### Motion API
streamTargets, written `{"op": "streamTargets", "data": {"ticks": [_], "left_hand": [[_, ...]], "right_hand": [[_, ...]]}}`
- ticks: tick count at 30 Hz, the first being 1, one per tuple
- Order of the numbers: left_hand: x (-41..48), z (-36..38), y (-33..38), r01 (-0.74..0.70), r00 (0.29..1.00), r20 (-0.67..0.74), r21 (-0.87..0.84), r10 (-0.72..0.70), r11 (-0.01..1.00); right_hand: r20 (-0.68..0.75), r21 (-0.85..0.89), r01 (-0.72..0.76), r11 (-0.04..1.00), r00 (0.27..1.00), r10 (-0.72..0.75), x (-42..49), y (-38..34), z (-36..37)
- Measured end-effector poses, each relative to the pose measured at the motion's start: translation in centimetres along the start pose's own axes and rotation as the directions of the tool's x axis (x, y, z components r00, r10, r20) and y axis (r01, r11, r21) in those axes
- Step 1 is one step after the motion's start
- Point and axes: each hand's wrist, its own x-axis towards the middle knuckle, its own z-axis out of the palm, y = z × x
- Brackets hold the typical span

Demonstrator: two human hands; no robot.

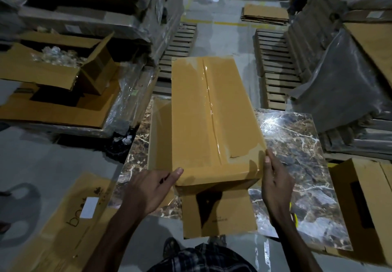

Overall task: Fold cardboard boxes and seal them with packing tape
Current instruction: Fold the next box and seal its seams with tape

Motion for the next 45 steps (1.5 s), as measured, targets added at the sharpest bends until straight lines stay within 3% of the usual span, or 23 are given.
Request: {"op": "streamTargets", "data": {"ticks": [5,10,15,22,25,29,31,34,36,39,45], "left_hand": [[2.8,-0.5,0.7,-0.090,0.995,0.058,0.189,0.081,0.978],[3.8,-0.2,-1.0,-0.094,0.984,0.164,0.144,0.070,0.985],[4.1,0.8,-2.1,-0.084,0.966,0.244,0.004,0.080,0.996],[5.4,1.5,-2.1,-0.020,0.965,0.261,0.022,0.014,1.000],[5.3,1.7,-2.2,0.027,0.963,0.267,-0.047,-0.014,0.998],[5.0,2.0,-2.7,0.058,0.962,0.272,-0.105,-0.028,0.993],[4.8,2.1,-3.0,0.063,0.963,0.270,-0.146,-0.021,0.987],[4.4,1.6,-3.0,0.020,0.969,0.244,-0.163,0.021,0.986],[4.3,1.4,-2.9,-0.053,0.968,0.239,-0.106,0.077,0.993],[4.6,1.2,-3.2,-0.126,0.966,0.224,-0.014,0.126,0.992],[4.7,1.1,-2.6,-0.156,0.956,0.271,0.153,0.111,0.976]], "right_hand": [[-0.059,0.075,-0.043,0.996,0.997,0.048,-0.8,0.4,0.0],[-0.022,0.199,-0.158,0.967,0.986,0.165,-0.7,1.2,-0.1],[-0.013,0.166,-0.142,0.976,0.989,0.146,-1.0,1.3,-0.2],[-0.040,0.166,-0.143,0.976,0.988,0.152,-1.5,1.7,0.3],[0.014,0.196,-0.216,0.956,0.976,0.218,-1.9,3.1,0.4],[0.196,0.184,-0.338,0.923,0.933,0.303,-1.1,4.6,-0.9],[0.205,0.129,-0.205,0.970,0.963,0.176,0.0,3.7,-2.9],[0.175,-0.003,0.166,0.986,0.971,-0.163,3.4,3.0,-6.4],[0.319,-0.125,0.412,0.903,0.878,-0.357,5.8,2.7,-7.7],[0.533,-0.254,0.668,0.699,0.700,-0.475,7.6,2.7,-7.4],[0.546,-0.180,0.868,0.463,0.480,-0.687,8.8,5.6,-7.1]]}}
